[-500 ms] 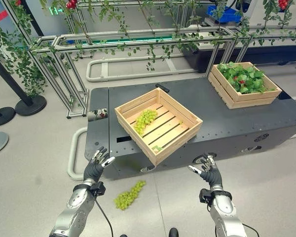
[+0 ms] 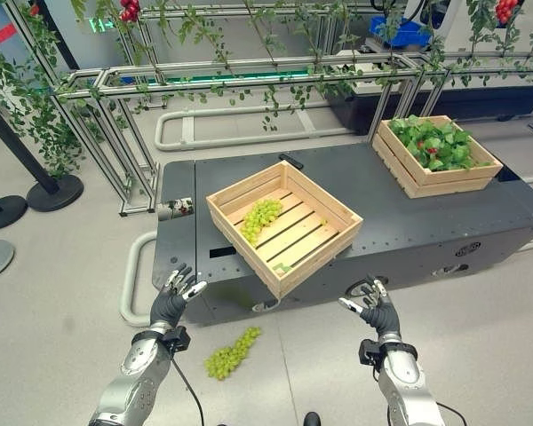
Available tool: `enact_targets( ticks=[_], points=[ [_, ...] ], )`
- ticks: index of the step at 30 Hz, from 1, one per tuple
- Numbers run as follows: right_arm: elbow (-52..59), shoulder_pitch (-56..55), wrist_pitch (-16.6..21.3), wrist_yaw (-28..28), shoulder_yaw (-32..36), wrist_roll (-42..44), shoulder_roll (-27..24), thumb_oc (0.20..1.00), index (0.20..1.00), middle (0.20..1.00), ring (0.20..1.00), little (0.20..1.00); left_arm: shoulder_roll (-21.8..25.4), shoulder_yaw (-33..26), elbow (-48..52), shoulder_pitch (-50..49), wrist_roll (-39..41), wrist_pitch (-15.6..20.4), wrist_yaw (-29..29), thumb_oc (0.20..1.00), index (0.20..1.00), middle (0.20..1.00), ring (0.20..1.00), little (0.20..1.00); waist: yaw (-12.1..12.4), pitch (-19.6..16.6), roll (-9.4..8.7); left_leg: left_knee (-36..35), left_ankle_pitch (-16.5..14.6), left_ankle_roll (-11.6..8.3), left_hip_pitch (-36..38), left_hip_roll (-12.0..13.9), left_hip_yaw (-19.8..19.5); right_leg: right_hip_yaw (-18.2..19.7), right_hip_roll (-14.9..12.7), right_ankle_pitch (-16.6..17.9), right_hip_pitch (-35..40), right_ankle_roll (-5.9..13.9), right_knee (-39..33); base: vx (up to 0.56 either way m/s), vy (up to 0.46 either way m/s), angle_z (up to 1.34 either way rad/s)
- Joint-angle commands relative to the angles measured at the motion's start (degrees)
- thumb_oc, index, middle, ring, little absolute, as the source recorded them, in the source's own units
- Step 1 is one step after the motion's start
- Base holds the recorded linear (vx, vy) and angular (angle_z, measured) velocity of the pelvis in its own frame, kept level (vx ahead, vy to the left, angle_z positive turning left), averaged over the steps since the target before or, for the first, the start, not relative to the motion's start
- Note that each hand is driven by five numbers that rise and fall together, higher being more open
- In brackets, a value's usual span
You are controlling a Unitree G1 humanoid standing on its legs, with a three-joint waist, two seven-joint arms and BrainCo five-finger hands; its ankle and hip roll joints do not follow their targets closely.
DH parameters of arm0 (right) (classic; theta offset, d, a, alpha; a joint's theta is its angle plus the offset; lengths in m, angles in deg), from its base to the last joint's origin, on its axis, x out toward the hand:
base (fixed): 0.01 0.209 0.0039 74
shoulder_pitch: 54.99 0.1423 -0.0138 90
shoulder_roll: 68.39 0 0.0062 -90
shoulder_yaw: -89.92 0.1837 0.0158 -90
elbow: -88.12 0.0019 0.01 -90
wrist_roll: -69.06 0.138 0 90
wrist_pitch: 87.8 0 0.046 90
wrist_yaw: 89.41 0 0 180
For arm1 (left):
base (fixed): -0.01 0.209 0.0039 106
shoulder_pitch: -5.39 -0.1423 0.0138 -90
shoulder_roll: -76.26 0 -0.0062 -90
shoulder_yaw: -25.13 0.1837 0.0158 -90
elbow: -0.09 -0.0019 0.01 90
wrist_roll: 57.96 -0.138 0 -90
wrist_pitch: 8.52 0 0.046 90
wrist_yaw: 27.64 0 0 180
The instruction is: Pick up the fruits from the basket on one side to the basket on the other side
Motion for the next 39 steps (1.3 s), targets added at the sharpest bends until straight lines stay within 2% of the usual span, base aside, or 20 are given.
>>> enact_targets(
  ticks=[1, 13, 15, 18, 19, 20, 21, 23, 24, 25, 26, 27, 29, 31, 33, 36, 37, 39],
  points=[
    [1.93, 2.8, 2.26, 0.51, 0.04, -1.34, -0.64, 1.0, 1.0, 1.0, 1.0, 1.0, 1.83, -0.39, 1.05, 3.42, -0.3, 1.96, 0.69, 1.0, 1.0, 1.0, 1.0, 1.0, 0.48, -0.76, -0.55, 5.82, -7.45, 0.62, -2.79, 0.94, 1.82, -1.67, -4.79, -12.95, -1.01, 4.7, 11.49, -0.01, 0.063, 0.0],
    [1.63, 9.95, 1.58, 2.37, 0.68, -5.55, -5.06, 1.0, 1.0, 1.0, 1.0, 1.0, 2.57, 1.19, 0.48, 3.14, 1.1, 1.82, 1.53, 1.0, 1.0, 1.0, 1.0, 1.0, 2.47, 0.15, -2.18, 6.06, -7.79, 2.38, -4.49, -1.78, 1.55, -1.34, -6.84, -10.38, -2.27, 6.55, 11.89, -0.01, 0.075, 0.02],
    [1.51, 12.12, 1.55, 3.06, 0.95, -6.1, -6.61, 1.0, 1.0, 1.0, 1.0, 1.0, 3.1, 1.67, 0.87, 3.48, 1.04, 1.76, 1.81, 1.0, 1.0, 1.0, 1.0, 1.0, 2.94, 1.12, -2.28, 5.92, -7.78, 3.05, -4.62, -2.61, 1.26, -0.9, -7.45, -9.76, -4.02, 7.18, 15.96, -0.02, 0.147, 0.06],
    [1.87, 12.54, 1.94, 2.98, 1.36, -4.77, -6.71, 1.0, 1.0, 1.0, 1.0, 1.0, 3.31, 1.94, 1.04, 3.52, 0.54, 1.68, 1.89, 1.0, 1.0, 1.0, 1.0, 1.0, 2.98, 2.47, -1.78, 4.92, -7.73, 4.01, -2.98, -3.75, 1.0, 0.27, -8.52, -6.7, -6.46, 7.59, 24.61, 0.03, 0.138, 0.08],
    [1.87, 12.55, 1.94, 2.98, 1.36, -4.77, -6.71, 1.0, 1.0, 1.0, 1.0, 1.0, 3.31, 1.94, 1.04, 3.53, 0.54, 1.67, 1.89, 1.0, 1.0, 1.0, 1.0, 1.0, 3.01, 2.48, -1.82, 4.9, -7.72, 4.01, -2.97, -3.78, 1.05, 0.33, -8.55, -6.74, -6.51, 7.6, 24.69, 0.04, 0.133, 0.05],
    [2.07, 12.78, 1.88, 2.83, 1.18, -5.23, -6.84, 1.0, 1.0, 1.0, 1.0, 1.0, 3.73, 1.94, 1.41, 3.61, -0.02, 1.5, 1.91, 1.0, 1.0, 1.0, 1.0, 1.0, 2.46, 4.17, -0.91, 3.61, -7.35, 4.57, -1.01, -2.98, 0.36, 0.92, -6.85, -5.6, -10.0, 7.13, 31.0, 0.02, 0.072, 0.01],
    [2.05, 12.85, 1.89, 2.83, 1.18, -5.24, -6.87, 1.0, 1.0, 1.0, 1.0, 1.0, 3.7, 1.9, 1.43, 3.65, -0.02, 1.48, 1.91, 1.0, 1.0, 1.0, 1.0, 1.0, 2.61, 4.27, -1.0, 3.43, -7.33, 4.53, -0.84, -3.02, 0.53, 1.16, -6.91, -5.82, -10.23, 7.09, 31.46, 0.06, 0.095, 0.0],
    [1.49, 13.16, 2.04, 3.12, 1.25, -5.72, -7.37, 1.0, 1.0, 1.0, 1.0, 1.0, 3.9, 2.19, 1.46, 4.15, -0.51, 1.44, 2.07, 1.0, 1.0, 1.0, 1.0, 1.0, 1.54, 5.35, -0.26, 1.78, -6.92, 4.65, 0.8, -2.71, -0.88, 3.41, -2.84, -7.88, -14.43, 6.14, 32.16, 0.13, 0.026, 0.23],
    [1.27, 12.89, 1.86, 3.5, 2.04, -6.05, -8.36, 1.0, 1.0, 1.0, 1.0, 1.0, 4.02, 2.47, 1.68, 4.82, -0.42, 1.38, 2.56, 1.0, 1.0, 1.0, 1.0, 1.0, 0.86, 5.8, -0.41, 0.97, -6.62, 4.69, 1.36, -3.53, -2.08, 4.19, -0.45, -9.16, -16.49, 4.92, 27.76, 0.15, 0.006, 0.42],
    [1.24, 12.93, 1.87, 3.5, 2.06, -6.04, -8.42, 1.0, 1.0, 1.0, 1.0, 1.0, 3.98, 2.47, 1.68, 4.86, -0.42, 1.38, 2.56, 1.0, 1.0, 1.0, 1.0, 1.0, 0.76, 5.86, -0.26, 0.87, -6.67, 4.63, 1.49, -3.38, -2.22, 4.01, -0.35, -9.21, -16.28, 4.86, 27.63, 0.18, -0.05, 0.31],
    [0.94, 13.52, 1.69, 3.9, 2.33, -5.85, -9.62, 1.0, 1.0, 1.0, 1.0, 1.0, 4.24, 2.74, 1.95, 5.67, -0.24, 1.52, 2.52, 1.0, 1.0, 1.0, 1.0, 1.0, 0.79, 6.7, -0.71, 0.76, -6.98, 4.15, 1.6, -4.11, -2.78, 2.7, -2.97, -7.38, -17.31, 4.77, 20.15, 0.12, -0.092, 0.49],
    [0.45, 14.35, 1.63, 4.11, 2.19, -6.03, -10.44, 1.0, 1.0, 1.0, 1.0, 1.0, 4.37, 2.95, 2.01, 6.07, 0.12, 1.67, 2.45, 1.0, 1.0, 1.0, 1.0, 1.0, 0.39, 7.43, -0.59, 1.13, -7.29, 3.79, 1.66, -3.99, -3.27, 2.34, -3.77, -5.72, -17.46, 5.24, 15.64, 0.16, -0.114, 0.38],
    [0.05, 15.46, 1.38, 4.25, 1.66, -6.43, -11.9, 1.0, 1.0, 1.0, 1.0, 1.0, 4.78, 3.61, 2.14, 6.55, 0.37, 1.89, 2.6, 1.0, 1.0, 1.0, 1.0, 1.0, -0.31, 7.92, -0.78, 1.68, -7.86, 3.48, 1.75, -4.41, -3.65, 5.11, -3.06, -4.0, -18.06, 6.36, 10.48, 0.14, -0.079, 0.32],
    [-0.07, 15.95, 1.4, 4.59, 1.42, -6.75, -12.7, 1.0, 1.0, 1.0, 1.0, 1.0, 4.93, 3.93, 2.08, 6.78, 0.33, 2.11, 2.55, 1.0, 1.0, 1.0, 1.0, 1.0, -0.56, 8.12, -0.83, 2.14, -8.23, 3.51, 1.68, -4.77, -3.96, 6.65, -2.56, -3.62, -18.51, 6.75, 10.52, 0.1, -0.069, 0.26],
    [-0.49, 16.83, 0.65, 4.16, 1.59, -7.48, -15.66, 1.0, 1.0, 1.0, 1.0, 1.0, 4.74, 4.71, 1.92, 7.44, 0.29, 2.3, 3.13, 1.0, 1.0, 1.0, 1.0, 1.0, -0.7, 7.27, -1.59, 2.74, -9.84, 3.39, 1.11, -6.37, -4.83, 8.64, -2.89, -2.84, -16.43, 6.15, 6.93, 0.12, -0.132, 0.45],
    [-1.11, 20.27, 0.15, 3.7, 0.93, -8.02, -19.01, 1.0, 1.0, 1.0, 1.0, 1.0, 4.59, 4.54, 2.44, 7.17, 0.94, 2.56, 3.25, 1.0, 1.0, 1.0, 1.0, 1.0, -0.48, 6.23, -1.46, 5.77, -11.75, 3.21, 0.36, -6.55, -4.72, 8.28, -2.69, -1.75, -15.24, 5.97, 5.69, 0.13, -0.142, 0.39],
    [-1.21, 20.39, 0.19, 3.69, 0.85, -7.99, -19.06, 1.0, 1.0, 1.0, 1.0, 1.0, 4.56, 4.49, 2.46, 7.17, 0.95, 2.55, 3.25, 1.0, 1.0, 1.0, 1.0, 1.0, -0.55, 6.26, -1.39, 6.04, -11.93, 3.2, 0.25, -6.51, -4.74, 8.24, -2.65, -1.74, -15.21, 5.96, 5.66, 0.2, -0.196, 0.03],
    [-1.93, 23.23, -0.23, 3.32, -0.48, -7.24, -22.75, 1.0, 1.0, 1.0, 1.0, 1.0, 4.46, 4.69, 3.49, 6.16, 2.11, 2.53, 3.64, 1.0, 1.0, 1.0, 1.0, 1.0, -0.27, 5.25, -0.87, 8.92, -13.91, 2.84, -0.12, -6.08, -5.42, 6.69, -1.88, -2.72, -12.81, 5.13, 4.85, 0.22, -0.206, -0.32]
  ],
)
